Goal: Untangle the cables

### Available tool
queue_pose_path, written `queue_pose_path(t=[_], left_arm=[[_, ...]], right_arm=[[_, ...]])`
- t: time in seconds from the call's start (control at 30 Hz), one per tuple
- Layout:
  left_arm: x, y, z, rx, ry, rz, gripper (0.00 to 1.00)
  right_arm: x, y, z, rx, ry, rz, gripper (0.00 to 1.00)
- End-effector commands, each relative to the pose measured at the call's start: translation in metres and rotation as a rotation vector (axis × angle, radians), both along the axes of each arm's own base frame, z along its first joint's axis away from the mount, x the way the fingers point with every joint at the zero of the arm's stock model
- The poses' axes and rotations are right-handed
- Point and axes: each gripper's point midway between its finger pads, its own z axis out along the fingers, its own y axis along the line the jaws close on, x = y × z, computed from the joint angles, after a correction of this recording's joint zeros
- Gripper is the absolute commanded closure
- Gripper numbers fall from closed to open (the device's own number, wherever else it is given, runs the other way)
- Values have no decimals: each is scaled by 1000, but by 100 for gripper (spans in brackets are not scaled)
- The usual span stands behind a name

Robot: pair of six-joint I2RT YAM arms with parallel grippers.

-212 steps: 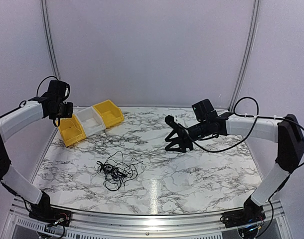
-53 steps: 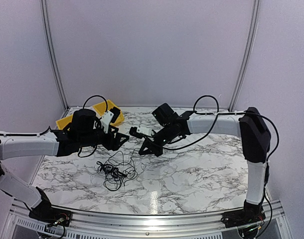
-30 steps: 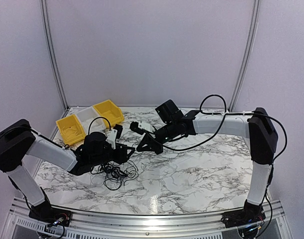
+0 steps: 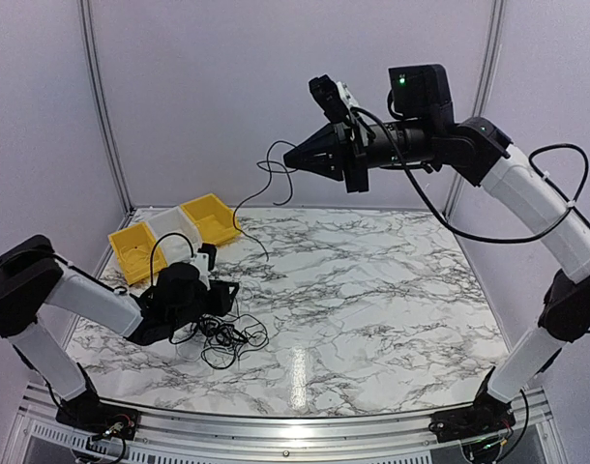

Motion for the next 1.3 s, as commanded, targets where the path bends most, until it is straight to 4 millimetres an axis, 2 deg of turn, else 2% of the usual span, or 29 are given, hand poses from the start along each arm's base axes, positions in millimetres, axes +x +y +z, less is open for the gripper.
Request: queue_pose_path(t=[0.0, 0.1, 0.27, 0.37, 0.47, 0.7, 0.8, 1.03, 1.27], left_arm=[[-10, 8, 74, -75, -161, -25, 48], [-18, 22, 112, -94, -226, -14, 41], [-31, 35, 144, -65, -239, -23, 35], [-46, 27, 161, -87, -262, -124, 35], [-65, 10, 172, -115, -281, -277, 37], [-92, -38, 176, -182, -215, -548, 44], [-92, -50, 182, -173, -232, -569, 44], [-104, -83, 181, -133, -247, -687, 44], [-94, -102, 175, -96, -247, -695, 49]], right_arm=[[9, 5, -47, -100, 45, -31, 100], [13, 4, -80, -151, 62, -42, 100], [16, 1, -130, -225, 76, -57, 100], [15, 0, -156, -260, 85, -51, 100], [15, 0, -172, -277, 92, -44, 100], [15, 5, -185, -290, 113, -26, 100], [13, 6, -189, -296, 128, -9, 100], [10, 7, -192, -295, 145, 9, 100], [2, 7, -191, -293, 154, 44, 100]])
